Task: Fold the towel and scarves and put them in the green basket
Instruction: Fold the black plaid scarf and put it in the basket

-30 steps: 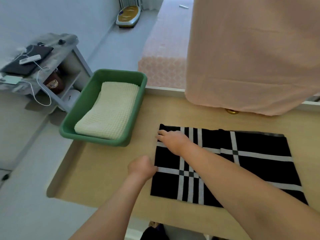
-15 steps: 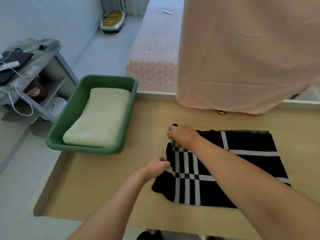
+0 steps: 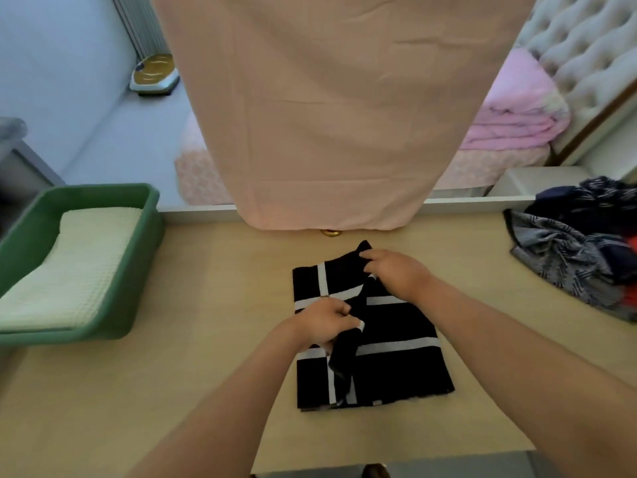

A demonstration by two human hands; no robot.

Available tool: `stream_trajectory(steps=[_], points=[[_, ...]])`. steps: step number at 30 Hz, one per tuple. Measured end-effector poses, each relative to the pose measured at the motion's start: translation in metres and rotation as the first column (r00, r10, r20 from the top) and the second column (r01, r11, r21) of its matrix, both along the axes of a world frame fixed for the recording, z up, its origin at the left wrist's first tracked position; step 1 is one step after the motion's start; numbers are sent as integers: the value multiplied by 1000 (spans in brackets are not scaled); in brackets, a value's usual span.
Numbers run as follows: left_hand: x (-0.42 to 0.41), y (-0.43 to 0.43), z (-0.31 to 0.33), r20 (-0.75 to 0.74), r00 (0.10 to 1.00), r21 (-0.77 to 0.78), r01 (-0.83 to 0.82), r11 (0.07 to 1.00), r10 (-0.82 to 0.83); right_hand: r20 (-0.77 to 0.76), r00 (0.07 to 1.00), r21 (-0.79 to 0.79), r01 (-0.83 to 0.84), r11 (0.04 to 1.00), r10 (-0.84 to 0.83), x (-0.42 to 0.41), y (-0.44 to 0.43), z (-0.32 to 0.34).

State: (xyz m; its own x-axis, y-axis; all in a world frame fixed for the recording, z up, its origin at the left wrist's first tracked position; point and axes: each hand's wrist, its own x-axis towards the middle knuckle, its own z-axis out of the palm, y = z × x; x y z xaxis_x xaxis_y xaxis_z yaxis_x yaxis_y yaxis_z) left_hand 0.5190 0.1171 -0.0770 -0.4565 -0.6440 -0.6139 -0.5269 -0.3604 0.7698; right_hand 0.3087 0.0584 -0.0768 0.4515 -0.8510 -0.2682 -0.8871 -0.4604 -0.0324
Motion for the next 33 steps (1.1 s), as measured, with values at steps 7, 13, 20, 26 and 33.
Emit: stream_trajectory(steps=[7, 13, 20, 26, 33], points=[[-93, 17, -17, -64, 995, 28, -71, 997, 73, -11, 999, -6, -44, 999, 44, -80, 10, -21], [-142, 39, -41, -138, 968, 140, -188, 972, 207, -134, 990, 70, 61, 996, -52, -112, 32, -44], [-105, 45, -76, 243, 945, -587, -36, 809, 218, 113, 982, 5, 150, 989, -150, -92, 73, -68], [-48, 67, -118, 649, 755, -644, 480, 596, 93, 57, 991, 104, 113, 988, -119, -81, 126, -105], [-16, 87, -130, 755, 656, -583, 659, 475, 18, -29, 981, -11, 190, 982, -190, -84, 162, -115]])
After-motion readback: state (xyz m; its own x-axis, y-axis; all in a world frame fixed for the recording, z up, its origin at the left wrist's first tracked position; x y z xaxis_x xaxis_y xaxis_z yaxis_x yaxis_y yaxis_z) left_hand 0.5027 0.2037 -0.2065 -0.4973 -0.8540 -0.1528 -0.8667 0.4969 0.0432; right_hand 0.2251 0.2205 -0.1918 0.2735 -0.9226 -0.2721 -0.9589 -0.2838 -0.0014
